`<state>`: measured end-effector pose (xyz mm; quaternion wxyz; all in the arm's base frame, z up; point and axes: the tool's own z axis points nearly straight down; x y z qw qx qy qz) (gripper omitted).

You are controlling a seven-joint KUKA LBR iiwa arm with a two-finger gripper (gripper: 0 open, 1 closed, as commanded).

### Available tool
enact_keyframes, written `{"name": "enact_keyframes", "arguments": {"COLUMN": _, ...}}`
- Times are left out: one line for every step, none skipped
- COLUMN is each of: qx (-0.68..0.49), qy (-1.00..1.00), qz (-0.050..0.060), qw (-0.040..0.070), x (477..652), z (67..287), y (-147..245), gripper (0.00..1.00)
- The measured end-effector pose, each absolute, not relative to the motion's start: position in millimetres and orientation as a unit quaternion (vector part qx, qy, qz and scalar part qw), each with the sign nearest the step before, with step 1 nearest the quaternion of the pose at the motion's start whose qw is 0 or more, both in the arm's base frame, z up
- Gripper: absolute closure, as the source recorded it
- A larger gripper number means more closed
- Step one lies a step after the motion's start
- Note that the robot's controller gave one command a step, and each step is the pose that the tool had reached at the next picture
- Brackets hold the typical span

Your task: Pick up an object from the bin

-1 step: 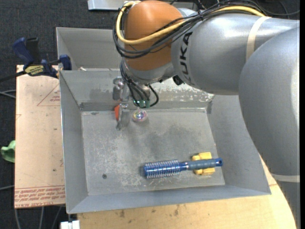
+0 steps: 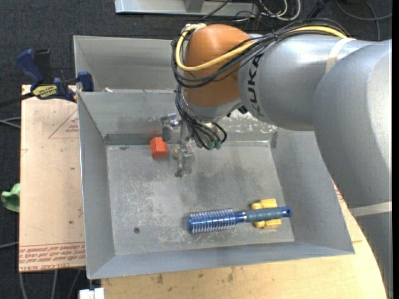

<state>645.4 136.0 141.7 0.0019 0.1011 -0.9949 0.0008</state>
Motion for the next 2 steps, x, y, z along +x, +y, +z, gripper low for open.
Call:
{"name": "enact_keyframes", "arguments": {"qx": 0.242, "qy": -0.97, "qz": -0.001, "qw": 0.002, "x": 520.3, "z": 114.9, "y": 110.5, "gripper": 0.0}}
{"name": "enact_keyframes", "arguments": {"qx": 0.299, "qy": -0.954, "qz": 0.0, "qw": 0.0, "x": 499.9, "z": 68.6, "y": 66.4, "gripper": 0.0}}
